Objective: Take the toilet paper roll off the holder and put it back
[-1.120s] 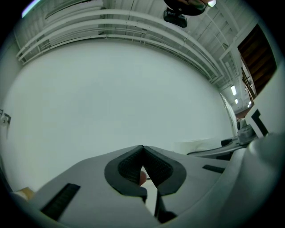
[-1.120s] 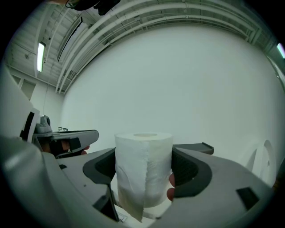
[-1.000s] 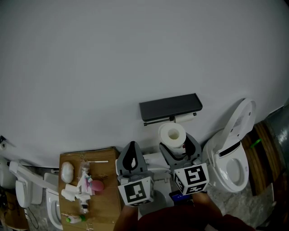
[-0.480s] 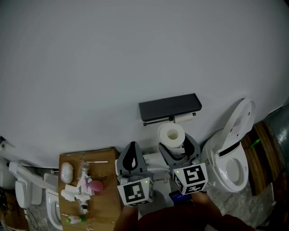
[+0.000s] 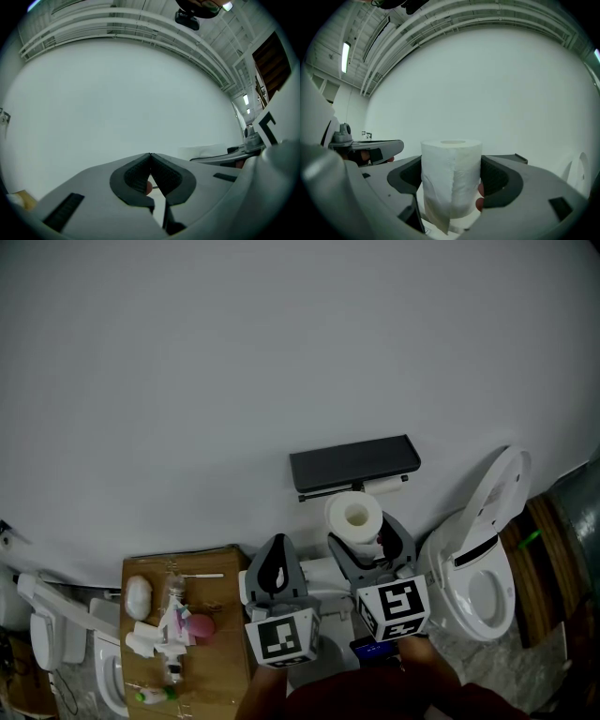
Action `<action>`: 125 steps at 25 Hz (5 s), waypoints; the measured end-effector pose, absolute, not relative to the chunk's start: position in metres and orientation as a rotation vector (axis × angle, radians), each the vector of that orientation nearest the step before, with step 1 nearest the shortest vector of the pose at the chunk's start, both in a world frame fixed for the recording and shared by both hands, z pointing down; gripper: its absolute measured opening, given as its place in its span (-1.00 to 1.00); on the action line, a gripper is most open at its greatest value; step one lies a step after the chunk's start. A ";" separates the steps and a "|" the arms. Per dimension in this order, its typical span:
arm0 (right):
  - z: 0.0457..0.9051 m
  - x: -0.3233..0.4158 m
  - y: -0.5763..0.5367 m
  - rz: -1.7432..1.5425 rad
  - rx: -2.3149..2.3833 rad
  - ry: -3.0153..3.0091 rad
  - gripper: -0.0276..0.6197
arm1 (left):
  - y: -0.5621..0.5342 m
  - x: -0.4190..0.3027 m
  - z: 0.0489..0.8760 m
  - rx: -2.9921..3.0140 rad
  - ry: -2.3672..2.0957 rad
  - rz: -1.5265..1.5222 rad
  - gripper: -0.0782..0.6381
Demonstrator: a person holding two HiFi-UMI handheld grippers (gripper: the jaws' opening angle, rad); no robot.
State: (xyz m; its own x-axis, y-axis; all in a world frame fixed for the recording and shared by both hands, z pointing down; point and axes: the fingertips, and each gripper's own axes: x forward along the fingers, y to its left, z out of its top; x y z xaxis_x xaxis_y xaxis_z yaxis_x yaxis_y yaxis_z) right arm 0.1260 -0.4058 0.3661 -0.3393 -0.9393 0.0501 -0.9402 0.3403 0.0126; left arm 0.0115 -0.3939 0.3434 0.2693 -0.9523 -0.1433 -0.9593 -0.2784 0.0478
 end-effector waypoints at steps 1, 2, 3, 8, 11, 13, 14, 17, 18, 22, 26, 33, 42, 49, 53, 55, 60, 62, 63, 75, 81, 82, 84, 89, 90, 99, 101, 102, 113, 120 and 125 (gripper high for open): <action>0.364 0.126 -0.407 0.021 1.777 -2.535 0.18 | -0.393 0.012 0.344 -2.464 1.858 0.221 -0.77; 0.362 0.125 -0.407 0.012 1.777 -2.538 0.18 | -0.393 0.012 0.344 -2.464 1.857 0.219 -0.77; 0.360 0.125 -0.409 0.003 1.779 -2.542 0.18 | -0.392 0.012 0.345 -2.463 1.856 0.217 -0.77; 0.340 0.124 -0.425 -0.051 1.799 -2.559 0.18 | -0.395 0.008 0.347 -2.460 1.859 0.215 -0.77; 0.326 0.125 -0.438 -0.093 1.815 -2.566 0.18 | -0.397 0.008 0.348 -2.459 1.863 0.206 -0.77; 0.316 0.125 -0.445 -0.121 1.827 -2.572 0.18 | -0.398 0.007 0.348 -2.457 1.867 0.207 -0.77; 0.311 0.125 -0.448 -0.133 1.832 -2.577 0.18 | -0.398 0.006 0.348 -2.455 1.871 0.210 -0.77; 0.298 0.124 -0.459 -0.165 1.845 -2.586 0.18 | -0.400 0.003 0.349 -2.450 1.883 0.214 -0.77; 0.294 0.123 -0.463 -0.175 1.848 -2.588 0.18 | -0.400 0.002 0.350 -2.450 1.886 0.211 -0.77; 0.285 0.117 -0.480 -0.192 1.846 -2.599 0.18 | -0.402 0.001 0.353 -2.451 1.893 0.202 -0.77; 0.283 0.109 -0.499 -0.170 1.837 -2.615 0.18 | -0.404 0.000 0.354 -2.445 1.898 0.200 -0.77; 0.293 0.096 -0.536 -0.144 1.830 -2.589 0.18 | -0.405 -0.009 0.358 -2.434 1.920 0.191 -0.77; 0.323 0.088 -0.565 -0.071 1.812 -2.529 0.18 | -0.410 -0.017 0.363 -2.414 1.952 0.159 -0.77; 0.336 0.090 -0.573 -0.023 1.847 -2.516 0.18 | -0.412 -0.021 0.366 -2.430 1.969 0.188 -0.77; 0.336 0.091 -0.573 -0.019 1.855 -2.521 0.18 | -0.412 -0.022 0.367 -2.430 1.974 0.186 -0.77; 0.336 0.091 -0.574 -0.019 1.850 -2.525 0.18 | -0.412 -0.021 0.367 -2.433 1.967 0.185 -0.77; 0.336 0.089 -0.572 -0.016 1.826 -2.544 0.18 | -0.410 -0.018 0.365 -2.446 1.958 0.192 -0.77; 0.335 0.088 -0.571 -0.031 1.836 -2.545 0.18 | -0.409 -0.020 0.363 -2.447 1.960 0.198 -0.77; 0.334 0.089 -0.570 -0.039 1.843 -2.545 0.18 | -0.409 -0.020 0.363 -2.445 1.962 0.198 -0.77; 0.315 0.101 -0.548 -0.109 1.872 -2.562 0.21 | -0.407 -0.020 0.363 -2.440 1.964 0.194 -0.77; 0.318 0.107 -0.515 -0.119 1.888 -2.571 0.21 | -0.408 -0.021 0.359 -2.433 1.965 0.185 -0.77; 0.320 0.107 -0.509 -0.106 1.888 -2.581 0.21 | -0.408 -0.021 0.358 -2.432 1.968 0.188 -0.77; 0.324 0.109 -0.496 -0.079 1.887 -2.599 0.21 | -0.408 -0.020 0.357 -2.432 1.967 0.192 -0.77; 0.338 0.117 -0.467 -0.069 1.891 -2.577 0.21 | -0.407 -0.020 0.357 -2.430 1.971 0.196 -0.77; 0.343 0.120 -0.462 -0.083 1.894 -2.553 0.21 | -0.408 -0.020 0.357 -2.427 1.971 0.197 -0.77; 0.389 0.138 -0.410 0.014 1.907 -2.486 0.21 | -0.402 -0.012 0.357 -2.423 1.943 0.178 -0.77; 0.394 0.139 -0.406 0.022 1.906 -2.477 0.21 | -0.400 -0.010 0.360 -2.436 1.940 0.178 -0.77; 0.394 0.139 -0.405 0.027 1.904 -2.478 0.21 | -0.400 -0.009 0.362 -2.439 1.937 0.172 -0.77; 0.390 0.144 -0.399 0.008 1.918 -2.484 0.20 | -0.398 -0.003 0.359 -2.445 1.924 0.175 -0.77; 0.385 0.147 -0.396 0.001 1.955 -2.478 -0.19 | -0.395 -0.004 0.358 -2.443 1.918 0.179 -0.77; 0.385 0.154 -0.395 0.017 2.002 -2.448 -0.74 | -0.393 -0.002 0.361 -2.447 1.910 0.176 -0.77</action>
